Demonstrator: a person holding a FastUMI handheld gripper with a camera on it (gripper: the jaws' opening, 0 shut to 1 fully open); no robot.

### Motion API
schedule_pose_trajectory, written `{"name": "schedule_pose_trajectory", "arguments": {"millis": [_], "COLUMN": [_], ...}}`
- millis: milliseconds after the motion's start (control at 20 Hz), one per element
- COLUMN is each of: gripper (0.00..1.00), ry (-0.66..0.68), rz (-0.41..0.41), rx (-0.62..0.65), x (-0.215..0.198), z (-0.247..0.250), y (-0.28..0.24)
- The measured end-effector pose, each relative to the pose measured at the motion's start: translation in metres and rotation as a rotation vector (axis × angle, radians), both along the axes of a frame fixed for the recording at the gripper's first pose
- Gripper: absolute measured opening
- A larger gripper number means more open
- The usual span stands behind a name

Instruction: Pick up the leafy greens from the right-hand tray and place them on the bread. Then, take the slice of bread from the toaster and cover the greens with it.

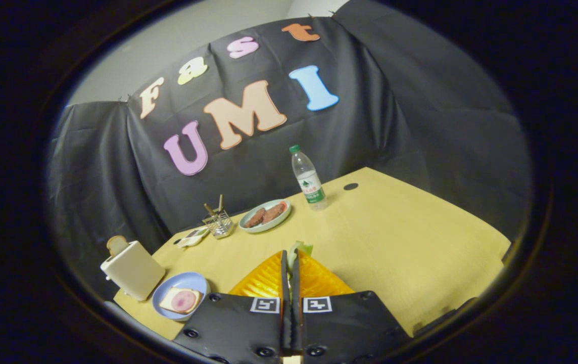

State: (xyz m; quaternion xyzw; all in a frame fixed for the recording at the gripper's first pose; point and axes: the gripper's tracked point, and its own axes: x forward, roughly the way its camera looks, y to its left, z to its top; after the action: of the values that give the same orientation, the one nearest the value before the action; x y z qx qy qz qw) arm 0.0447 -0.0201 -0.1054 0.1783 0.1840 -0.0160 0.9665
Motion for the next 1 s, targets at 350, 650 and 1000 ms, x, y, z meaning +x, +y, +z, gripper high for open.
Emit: {"name": "schedule_pose_trajectory", "arguments": {"millis": [350,650,1000], "gripper": [0.03,0.03,0.03], "ry": [-0.08,-0.151,-0.171], "rz": [0.169,0.301,0.386], "rx": [0.066,0.124,0.269], "x": [0.012,0.011,0.007], "z": [0.034,0.057,0.059], "y": [0.1,0.188,0.269]}}
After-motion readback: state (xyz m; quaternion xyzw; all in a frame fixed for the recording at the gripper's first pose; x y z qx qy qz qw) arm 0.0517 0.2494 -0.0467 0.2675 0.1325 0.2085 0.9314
